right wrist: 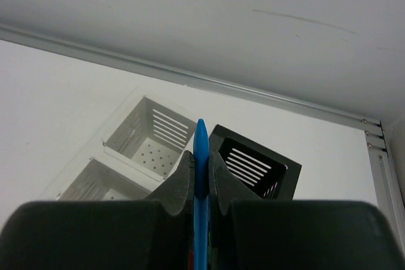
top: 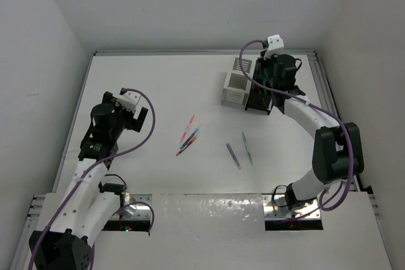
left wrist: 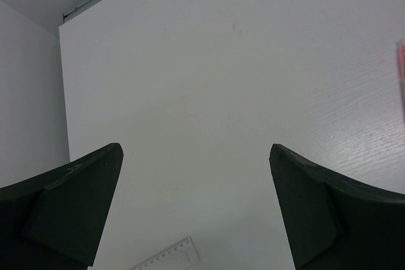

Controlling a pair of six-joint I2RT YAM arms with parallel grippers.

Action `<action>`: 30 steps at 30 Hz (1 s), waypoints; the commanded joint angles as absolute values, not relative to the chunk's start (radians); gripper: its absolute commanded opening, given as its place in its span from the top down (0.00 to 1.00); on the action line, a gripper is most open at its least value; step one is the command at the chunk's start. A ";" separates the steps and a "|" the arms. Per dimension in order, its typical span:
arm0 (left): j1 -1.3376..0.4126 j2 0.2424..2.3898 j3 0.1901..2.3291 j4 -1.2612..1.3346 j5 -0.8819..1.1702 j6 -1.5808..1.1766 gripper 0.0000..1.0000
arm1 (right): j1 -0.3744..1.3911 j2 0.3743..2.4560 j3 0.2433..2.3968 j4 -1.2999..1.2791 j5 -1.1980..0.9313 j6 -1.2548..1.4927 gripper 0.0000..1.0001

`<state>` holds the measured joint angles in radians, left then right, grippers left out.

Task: Sort the stationery into containers
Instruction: Place the pen in the storage box.

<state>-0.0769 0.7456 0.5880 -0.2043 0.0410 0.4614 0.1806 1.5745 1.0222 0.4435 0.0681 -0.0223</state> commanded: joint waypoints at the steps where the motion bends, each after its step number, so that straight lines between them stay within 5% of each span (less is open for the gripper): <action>1: -0.061 0.727 0.578 -0.170 0.034 0.442 0.00 | 0.175 1.577 0.991 0.580 0.097 -0.040 1.00; 21: -0.061 0.741 0.586 -0.169 0.034 0.449 0.00 | 0.140 1.661 0.775 0.762 0.126 -0.008 0.99; 30: -0.061 0.736 0.583 -0.169 0.032 0.453 0.00 | 0.133 1.649 0.765 0.753 0.127 0.046 0.66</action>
